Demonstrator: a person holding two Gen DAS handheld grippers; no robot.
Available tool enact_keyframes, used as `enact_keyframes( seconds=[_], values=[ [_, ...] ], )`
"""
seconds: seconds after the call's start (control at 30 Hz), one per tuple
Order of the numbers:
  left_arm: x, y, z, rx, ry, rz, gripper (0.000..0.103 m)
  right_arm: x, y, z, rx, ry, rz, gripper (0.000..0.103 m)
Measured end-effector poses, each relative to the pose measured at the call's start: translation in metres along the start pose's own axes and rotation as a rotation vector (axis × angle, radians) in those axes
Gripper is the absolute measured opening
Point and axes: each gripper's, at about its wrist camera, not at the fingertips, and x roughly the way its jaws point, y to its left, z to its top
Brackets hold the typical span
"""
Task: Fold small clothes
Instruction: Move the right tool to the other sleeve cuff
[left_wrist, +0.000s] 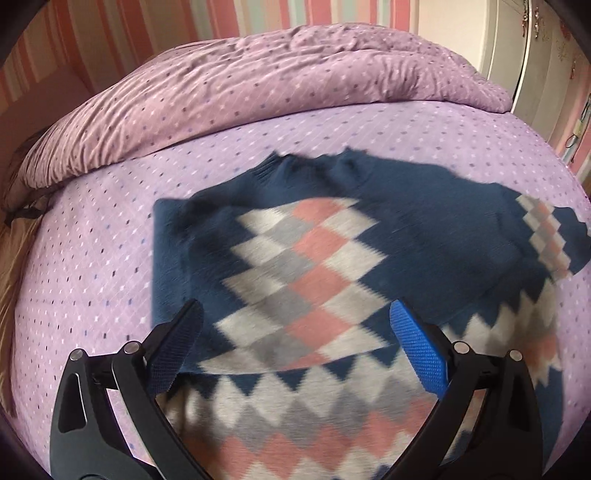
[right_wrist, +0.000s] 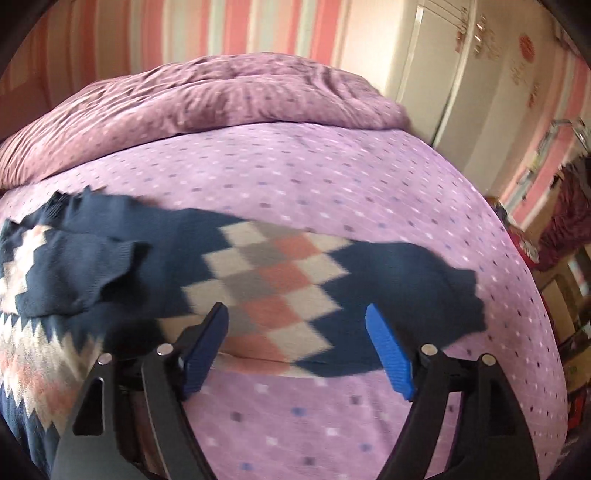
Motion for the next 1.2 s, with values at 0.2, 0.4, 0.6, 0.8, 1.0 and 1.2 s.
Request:
enact_keyframes(
  seconds=[0.2,0.4,0.6,0.8,1.0,1.2],
  values=[
    [-0.009,-0.043,0.015,0.016,-0.017,-0.034,0.100,0.015,-0.080,-0.019,0.142,0.040,-0.025,0.078],
    [-0.010,-0.076,0.018,0.018,0.001,-0.067,0.100,0.043,-0.155,-0.040,0.373,0.064,-0.033,0.078],
    [-0.015,-0.095,0.021,0.034,0.004,-0.071,0.100,0.074,-0.192,-0.048,0.506,0.071,0.005,0.078],
    [-0.020,-0.099,0.028,0.037,-0.005,-0.067,0.100,0.092,-0.213,-0.057,0.657,0.077,0.082,0.078],
    [-0.021,-0.096,0.027,0.037,0.001,-0.058,0.100,0.103,-0.213,-0.055,0.704,0.061,0.088,0.076],
    [-0.021,-0.089,0.023,0.025,0.016,-0.055,0.100,0.112,-0.207,-0.045,0.716,0.061,0.068,0.043]
  ],
)
